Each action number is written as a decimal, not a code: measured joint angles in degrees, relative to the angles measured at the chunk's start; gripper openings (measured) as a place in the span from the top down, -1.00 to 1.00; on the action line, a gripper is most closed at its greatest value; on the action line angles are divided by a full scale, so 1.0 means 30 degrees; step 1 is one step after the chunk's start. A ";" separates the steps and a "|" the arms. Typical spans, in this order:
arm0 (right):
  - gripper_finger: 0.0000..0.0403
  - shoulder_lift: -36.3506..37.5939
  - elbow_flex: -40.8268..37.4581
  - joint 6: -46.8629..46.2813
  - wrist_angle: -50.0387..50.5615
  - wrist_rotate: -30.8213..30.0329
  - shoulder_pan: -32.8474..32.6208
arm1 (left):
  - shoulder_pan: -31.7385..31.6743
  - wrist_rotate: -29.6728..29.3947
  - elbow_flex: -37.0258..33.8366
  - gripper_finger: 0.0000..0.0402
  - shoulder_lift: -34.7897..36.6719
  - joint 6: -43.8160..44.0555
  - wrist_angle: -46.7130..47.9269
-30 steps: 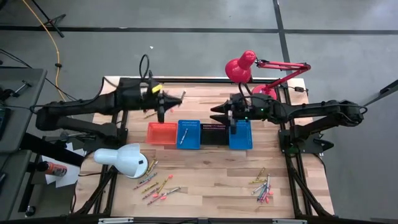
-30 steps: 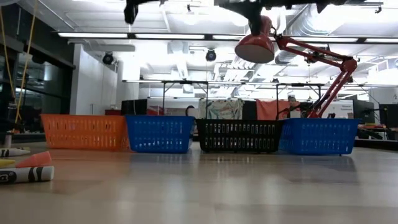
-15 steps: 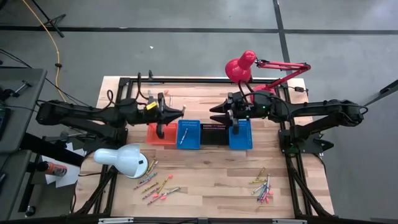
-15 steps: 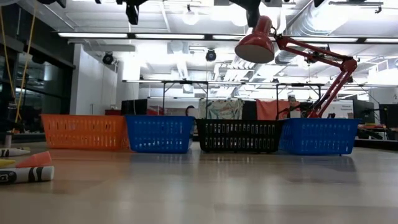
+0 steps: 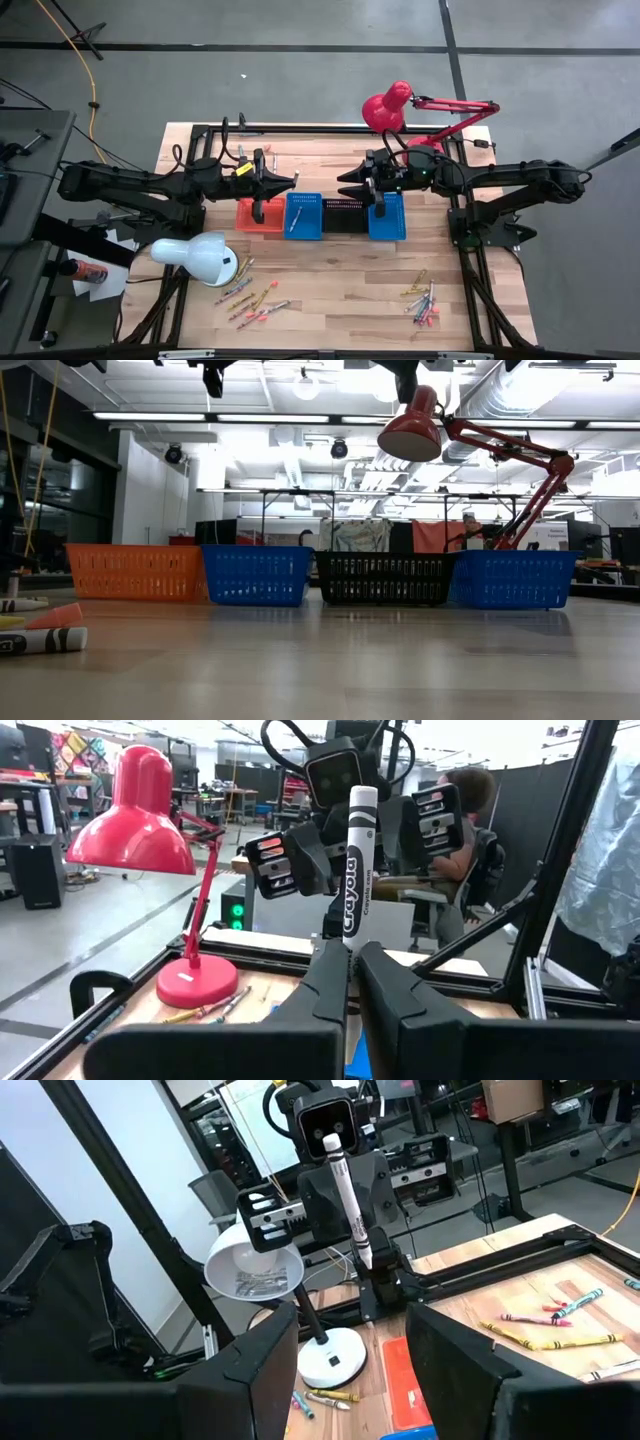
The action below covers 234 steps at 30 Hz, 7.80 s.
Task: Sort crayons
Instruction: Put the white crayon into the left blue bin
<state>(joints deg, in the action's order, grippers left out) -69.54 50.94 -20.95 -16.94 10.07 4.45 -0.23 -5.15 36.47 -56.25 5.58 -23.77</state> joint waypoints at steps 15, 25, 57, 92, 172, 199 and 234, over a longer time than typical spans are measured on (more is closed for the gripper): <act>0.10 0.4058 0.0029 0.0175 0.5021 -0.2749 0.0015 | -0.2091 0.0326 0.3169 1.00 -0.5731 0.9466 0.9500; 0.10 0.3630 0.0022 0.0020 0.7370 -0.3809 0.0007 | -0.0637 0.0962 0.3198 1.00 -1.0130 1.5679 1.1219; 0.10 0.3287 0.0007 0.0146 0.8111 -0.3803 0.0007 | -0.3184 0.1353 0.3191 0.44 -0.4014 1.0523 0.9427; 0.10 0.3287 0.0007 0.1158 0.6483 -0.3869 0.0003 | -0.3789 -0.0022 0.0998 0.44 0.2929 0.4585 0.4879; 0.10 -0.3292 -0.5240 -3.5889 1.8611 0.0217 -1.6123 | -0.5129 0.2537 0.3789 0.44 0.0976 0.7762 0.8954; 0.92 -0.2986 -0.6023 -3.1596 1.9070 0.0945 -1.6123 | -0.5129 0.2499 0.3789 0.44 0.0976 0.8081 0.8962; 1.00 -0.0154 -0.1603 -0.0969 0.3037 -0.7204 -0.2934 | -0.5000 0.5237 0.3774 0.44 0.1036 0.6046 0.8253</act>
<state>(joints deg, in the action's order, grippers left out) -70.00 46.13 -23.86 -7.83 -11.55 -4.35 -15.23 10.56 47.79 -53.14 23.72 0.99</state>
